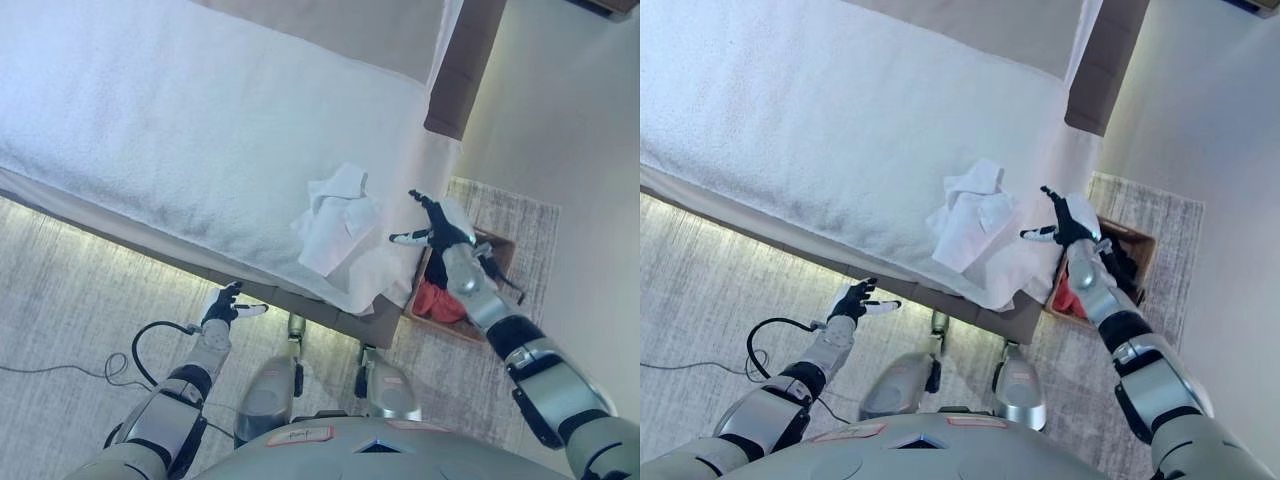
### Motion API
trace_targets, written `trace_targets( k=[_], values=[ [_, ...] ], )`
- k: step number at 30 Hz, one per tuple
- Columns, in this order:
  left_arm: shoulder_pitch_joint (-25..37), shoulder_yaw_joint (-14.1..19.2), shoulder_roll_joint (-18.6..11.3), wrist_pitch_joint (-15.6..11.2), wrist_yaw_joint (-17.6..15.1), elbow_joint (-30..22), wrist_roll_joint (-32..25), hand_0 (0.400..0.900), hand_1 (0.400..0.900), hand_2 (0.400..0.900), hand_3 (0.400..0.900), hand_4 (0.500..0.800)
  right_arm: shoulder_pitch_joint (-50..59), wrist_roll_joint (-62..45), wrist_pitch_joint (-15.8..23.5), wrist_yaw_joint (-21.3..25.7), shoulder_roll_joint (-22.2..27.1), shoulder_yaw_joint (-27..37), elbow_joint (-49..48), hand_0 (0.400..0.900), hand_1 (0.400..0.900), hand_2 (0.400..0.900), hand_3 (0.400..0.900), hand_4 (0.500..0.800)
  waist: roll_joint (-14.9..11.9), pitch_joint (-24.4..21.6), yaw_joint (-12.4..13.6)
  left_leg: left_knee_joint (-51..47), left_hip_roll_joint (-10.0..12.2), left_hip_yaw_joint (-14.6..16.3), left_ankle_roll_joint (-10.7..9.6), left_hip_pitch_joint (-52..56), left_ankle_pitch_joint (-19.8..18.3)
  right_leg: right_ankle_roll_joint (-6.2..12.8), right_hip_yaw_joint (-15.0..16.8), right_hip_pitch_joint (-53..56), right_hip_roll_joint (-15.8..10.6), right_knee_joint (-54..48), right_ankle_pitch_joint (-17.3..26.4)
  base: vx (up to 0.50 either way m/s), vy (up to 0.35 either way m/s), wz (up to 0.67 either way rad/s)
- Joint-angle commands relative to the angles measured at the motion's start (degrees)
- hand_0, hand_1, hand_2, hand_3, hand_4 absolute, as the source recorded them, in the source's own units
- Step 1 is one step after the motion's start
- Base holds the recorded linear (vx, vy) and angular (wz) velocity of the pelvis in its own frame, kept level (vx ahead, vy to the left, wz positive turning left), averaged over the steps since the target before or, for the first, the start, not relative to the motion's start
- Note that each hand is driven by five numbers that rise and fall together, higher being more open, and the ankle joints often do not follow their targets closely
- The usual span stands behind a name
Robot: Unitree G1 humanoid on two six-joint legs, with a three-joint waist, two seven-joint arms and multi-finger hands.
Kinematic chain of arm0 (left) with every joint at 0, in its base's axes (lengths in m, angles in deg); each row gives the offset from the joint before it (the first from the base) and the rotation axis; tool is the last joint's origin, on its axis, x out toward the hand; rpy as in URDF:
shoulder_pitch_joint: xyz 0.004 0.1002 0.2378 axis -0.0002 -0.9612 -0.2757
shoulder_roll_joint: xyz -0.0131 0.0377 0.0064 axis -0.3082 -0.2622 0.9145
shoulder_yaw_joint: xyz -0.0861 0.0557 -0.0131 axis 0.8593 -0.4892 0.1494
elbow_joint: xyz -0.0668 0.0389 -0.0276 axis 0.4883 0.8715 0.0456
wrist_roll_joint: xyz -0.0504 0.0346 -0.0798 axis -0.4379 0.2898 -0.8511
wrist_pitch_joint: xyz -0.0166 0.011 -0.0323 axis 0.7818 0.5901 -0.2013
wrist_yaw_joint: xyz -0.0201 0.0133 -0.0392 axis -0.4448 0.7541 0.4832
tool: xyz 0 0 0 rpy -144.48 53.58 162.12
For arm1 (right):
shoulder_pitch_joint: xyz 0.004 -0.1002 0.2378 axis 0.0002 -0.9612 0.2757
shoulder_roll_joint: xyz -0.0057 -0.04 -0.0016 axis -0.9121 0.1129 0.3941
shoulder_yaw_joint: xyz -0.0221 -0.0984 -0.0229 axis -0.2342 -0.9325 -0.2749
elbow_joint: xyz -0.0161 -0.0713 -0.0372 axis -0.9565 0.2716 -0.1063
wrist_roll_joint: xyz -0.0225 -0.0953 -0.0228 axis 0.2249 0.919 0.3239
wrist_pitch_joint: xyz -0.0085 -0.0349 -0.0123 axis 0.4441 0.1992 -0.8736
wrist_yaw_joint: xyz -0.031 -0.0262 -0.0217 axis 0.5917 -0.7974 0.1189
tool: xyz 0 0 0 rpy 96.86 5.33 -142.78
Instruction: Put the clothes on the bed into the basket.
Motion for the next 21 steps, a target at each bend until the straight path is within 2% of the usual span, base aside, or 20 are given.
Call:
trace_targets(
  k=[1, 8, 15, 21],
  values=[
    [4.05, -1.49, 1.52, -1.88, -1.41, -0.97, -1.42, 0.900, 0.900, 0.900, 0.900, 0.800, 9.06, 3.22, 1.25, 2.32, 3.74, -1.44, -2.43, 0.900, 0.900, 0.900, 0.900, 0.800, -1.02, -1.72, 0.06, -0.30, 4.10, 0.42, -2.29, 0.32, -3.98, -0.56, 1.97, -3.82, -1.25, 2.91, 0.85, 0.01, -0.114, 0.09],
    [5.34, -3.37, 2.68, -1.69, -1.49, -0.84, -3.53, 0.900, 0.900, 0.900, 0.900, 0.800, 17.28, 0.63, 1.88, 1.18, 1.74, -6.89, -0.08, 0.900, 0.900, 0.900, 0.900, 0.800, -3.70, 1.01, 0.50, -0.30, 6.21, -0.16, -3.23, -1.92, -3.21, -1.40, 2.06, -4.98, 0.97, 1.00, 0.73, -0.01, -0.081, 0.00],
    [9.83, -3.44, 0.79, -1.70, -2.52, 1.49, -5.14, 0.900, 0.900, 0.900, 0.900, 0.800, 28.47, -1.98, 2.62, -0.29, 0.85, -13.25, 4.65, 0.900, 0.900, 0.900, 0.900, 0.800, -7.17, 5.80, 1.40, 2.87, 7.23, -0.32, -3.93, -7.51, -2.89, -1.83, 2.11, -7.94, 2.01, 0.03, 1.64, -0.06, -0.038, 0.02],
    [12.03, -3.42, -0.09, -1.67, -2.40, 3.71, -5.83, 0.900, 0.900, 0.900, 0.900, 0.800, 34.07, -5.03, 2.76, -4.09, -1.33, -17.03, 8.42, 0.900, 0.900, 0.900, 0.900, 0.800, -9.67, 7.72, 1.65, 5.49, 7.46, -0.99, -4.24, -11.59, -3.09, -1.85, 1.93, -10.44, 2.59, 0.00, 2.46, -0.04, -0.020, 0.01]
  ],
)
